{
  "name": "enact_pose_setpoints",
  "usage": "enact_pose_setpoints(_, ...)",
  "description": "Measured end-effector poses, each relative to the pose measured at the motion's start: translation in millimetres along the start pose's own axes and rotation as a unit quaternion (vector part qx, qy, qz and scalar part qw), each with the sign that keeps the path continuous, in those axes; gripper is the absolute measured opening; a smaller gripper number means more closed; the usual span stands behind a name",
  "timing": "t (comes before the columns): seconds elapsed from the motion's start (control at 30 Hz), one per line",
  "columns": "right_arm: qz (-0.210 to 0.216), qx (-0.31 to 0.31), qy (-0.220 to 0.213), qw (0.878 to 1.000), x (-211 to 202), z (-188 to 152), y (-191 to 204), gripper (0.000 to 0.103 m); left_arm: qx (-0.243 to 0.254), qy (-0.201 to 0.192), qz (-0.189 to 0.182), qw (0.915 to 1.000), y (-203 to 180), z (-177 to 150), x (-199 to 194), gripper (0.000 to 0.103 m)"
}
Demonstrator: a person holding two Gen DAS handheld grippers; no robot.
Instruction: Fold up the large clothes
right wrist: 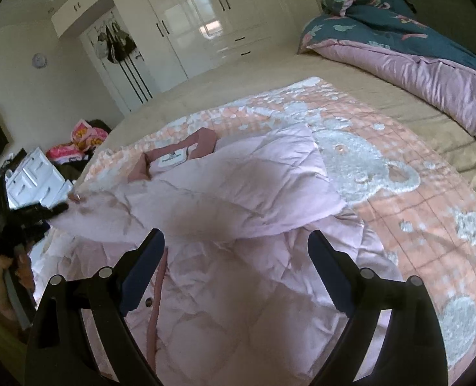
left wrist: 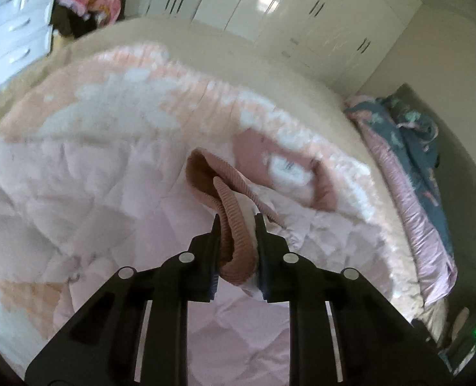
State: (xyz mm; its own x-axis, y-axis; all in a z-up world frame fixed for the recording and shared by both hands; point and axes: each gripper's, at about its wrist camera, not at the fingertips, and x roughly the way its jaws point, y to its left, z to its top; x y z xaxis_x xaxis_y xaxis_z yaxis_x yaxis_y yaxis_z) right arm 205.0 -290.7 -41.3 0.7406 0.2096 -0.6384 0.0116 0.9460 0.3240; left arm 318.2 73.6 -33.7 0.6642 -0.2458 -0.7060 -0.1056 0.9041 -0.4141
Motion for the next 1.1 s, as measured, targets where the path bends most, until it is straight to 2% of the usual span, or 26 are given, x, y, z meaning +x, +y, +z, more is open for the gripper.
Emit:
enact_pose_setpoints(0.1, -0.009, -0.015, 0.012, 1.0, 11.8, 5.6, 5.7, 0.09, -0.005, 0.03, 0.023, 0.9993, 16.9, -18.7, 21.3, 0.012)
enact_pose_setpoints(0.2, -0.011, -0.036, 0.025, 0.999, 24.5, 10.1, 12.7, 0.09, -0.014, 0.048, 0.027, 0.9984, 29.9, -31.4, 32.3, 0.012)
enact_pose_setpoints(0.4, -0.027, -0.07, 0.054, 0.996, 53.5, 17.7, 20.1, 0.09, 0.002, 0.059, 0.035, 0.9976, 33.8, -37.1, 35.5, 0.015)
enact_pose_setpoints(0.57, -0.056, -0.072, 0.101, 0.991, 89.0, 18.2, 9.8, 0.092, 0.007, 0.067, 0.041, 0.9969, 36.2, -41.1, 36.6, 0.019)
enact_pose_setpoints(0.63, -0.074, -0.066, 0.137, 0.986, 109.8, 13.0, -0.2, 0.092, 0.007, 0.071, 0.043, 0.9965, 35.8, -42.8, 37.3, 0.021)
enact_pose_setpoints(0.7, -0.079, -0.05, 0.155, 0.983, 123.2, 7.7, -9.2, 0.092, 0.006, 0.075, 0.043, 0.9962, 35.4, -43.9, 37.8, 0.022)
enact_pose_setpoints(0.93, -0.086, -0.027, 0.152, 0.984, 128.6, 0.6, -15.7, 0.093, 0.024, 0.078, 0.05, 0.9954, 27.7, -49.4, 30.5, 0.024)
enact_pose_setpoints(1.1, -0.057, 0.002, 0.135, 0.989, 102.8, -5.3, -13.9, 0.094, 0.038, 0.073, 0.052, 0.9953, 20.8, -51.6, 20.4, 0.039)
